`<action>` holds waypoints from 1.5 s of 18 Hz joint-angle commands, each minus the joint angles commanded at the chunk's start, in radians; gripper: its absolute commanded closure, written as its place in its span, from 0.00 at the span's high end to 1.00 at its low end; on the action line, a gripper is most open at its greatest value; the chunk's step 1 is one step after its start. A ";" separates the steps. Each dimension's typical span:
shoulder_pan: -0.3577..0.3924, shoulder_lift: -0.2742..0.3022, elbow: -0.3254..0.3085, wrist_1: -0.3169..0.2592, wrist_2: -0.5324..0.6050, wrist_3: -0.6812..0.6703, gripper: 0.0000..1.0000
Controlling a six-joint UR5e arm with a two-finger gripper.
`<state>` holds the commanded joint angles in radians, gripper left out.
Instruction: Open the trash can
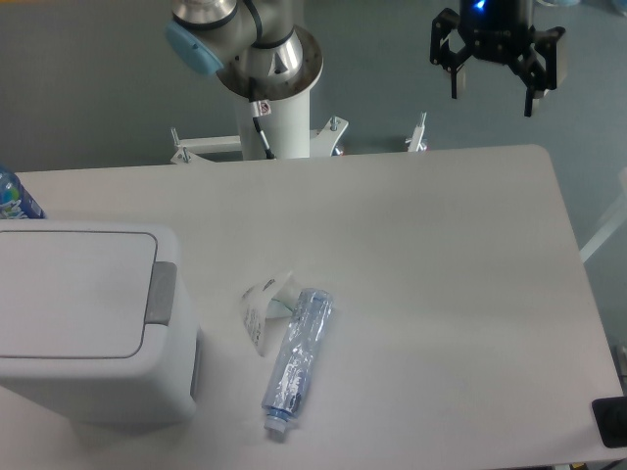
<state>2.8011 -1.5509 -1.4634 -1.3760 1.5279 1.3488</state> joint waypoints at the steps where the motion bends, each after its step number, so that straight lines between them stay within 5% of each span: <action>1: -0.006 -0.002 0.000 0.000 0.000 -0.047 1.00; 14: -0.313 -0.067 -0.006 0.162 -0.029 -0.784 1.00; 21: -0.334 -0.132 -0.003 0.181 -0.333 -1.207 1.00; 27: -0.382 -0.201 -0.005 0.274 -0.337 -1.264 1.00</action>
<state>2.4192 -1.7517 -1.4681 -1.1015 1.1904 0.0845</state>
